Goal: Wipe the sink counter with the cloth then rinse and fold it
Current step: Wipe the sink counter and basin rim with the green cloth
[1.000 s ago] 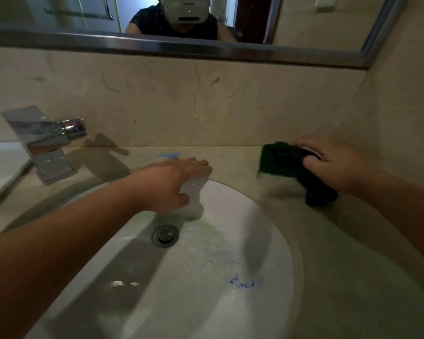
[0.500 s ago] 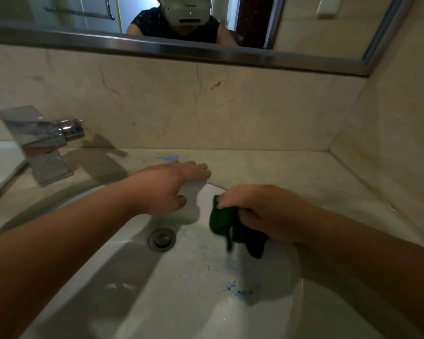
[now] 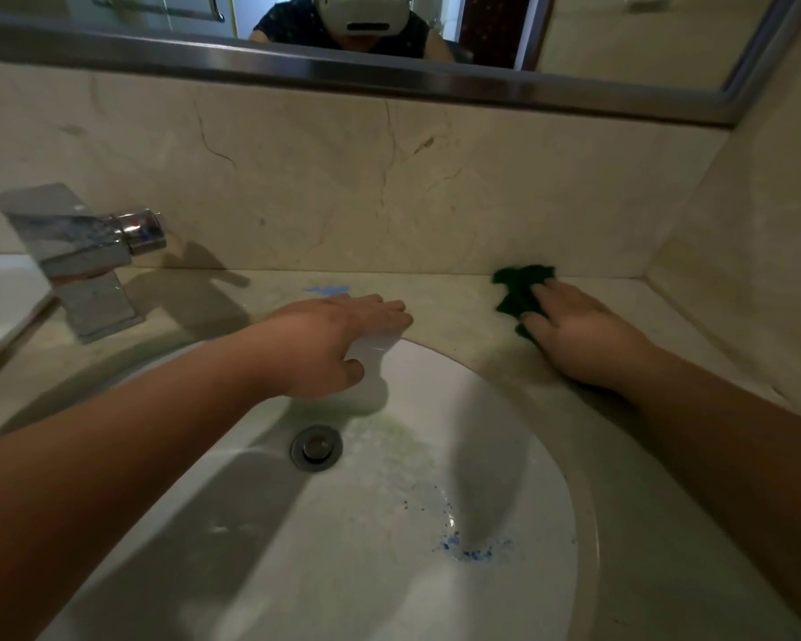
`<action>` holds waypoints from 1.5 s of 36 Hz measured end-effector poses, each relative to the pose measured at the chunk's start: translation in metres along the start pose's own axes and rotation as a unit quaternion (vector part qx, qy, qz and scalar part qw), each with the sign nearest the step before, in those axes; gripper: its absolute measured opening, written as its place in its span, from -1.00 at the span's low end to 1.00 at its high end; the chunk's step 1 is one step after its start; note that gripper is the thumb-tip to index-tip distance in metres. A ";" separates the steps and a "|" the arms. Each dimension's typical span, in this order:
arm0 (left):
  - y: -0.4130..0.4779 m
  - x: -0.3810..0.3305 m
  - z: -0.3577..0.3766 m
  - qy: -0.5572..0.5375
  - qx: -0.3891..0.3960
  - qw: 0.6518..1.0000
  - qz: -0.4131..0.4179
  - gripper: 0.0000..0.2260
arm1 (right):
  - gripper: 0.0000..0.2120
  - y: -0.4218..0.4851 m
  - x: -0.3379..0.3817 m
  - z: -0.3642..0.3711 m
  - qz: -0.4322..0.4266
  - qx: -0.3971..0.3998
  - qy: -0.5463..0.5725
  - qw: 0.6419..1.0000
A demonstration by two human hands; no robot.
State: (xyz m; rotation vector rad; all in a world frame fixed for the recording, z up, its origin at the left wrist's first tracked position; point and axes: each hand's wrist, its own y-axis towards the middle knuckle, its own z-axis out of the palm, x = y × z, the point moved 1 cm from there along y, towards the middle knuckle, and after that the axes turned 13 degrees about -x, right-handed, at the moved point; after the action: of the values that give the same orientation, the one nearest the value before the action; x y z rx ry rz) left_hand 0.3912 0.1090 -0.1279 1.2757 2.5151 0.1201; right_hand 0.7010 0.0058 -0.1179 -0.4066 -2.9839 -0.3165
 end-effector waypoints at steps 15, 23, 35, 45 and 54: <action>-0.003 -0.011 -0.004 -0.010 -0.002 0.999 -0.043 -0.27 | -0.66 -0.044 0.001 -0.071 -0.082 -0.149 0.107 0.980; 0.009 -0.030 -0.002 0.073 -0.058 0.996 -0.013 -0.36 | -0.46 -0.045 -0.080 -0.040 0.085 -0.018 0.019 0.996; 0.003 -0.035 -0.004 0.095 -0.053 0.994 -0.002 -0.29 | -0.43 0.020 -0.004 0.014 0.015 -0.043 0.018 0.999; -0.016 -0.018 -0.027 0.011 -0.059 0.994 -0.088 -0.33 | -0.46 0.018 0.091 0.028 -0.083 -0.025 0.040 0.995; -0.068 0.025 -0.048 0.080 -0.060 0.983 -0.153 -0.37 | -0.65 0.009 0.083 -0.027 -0.102 -0.147 0.142 0.974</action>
State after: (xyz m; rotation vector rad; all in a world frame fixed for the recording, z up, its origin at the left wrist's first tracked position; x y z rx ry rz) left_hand 0.3096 0.0915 -0.1030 0.8512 2.7586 0.3097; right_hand 0.6266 0.0292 -0.0781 -0.0687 -2.7013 -0.7732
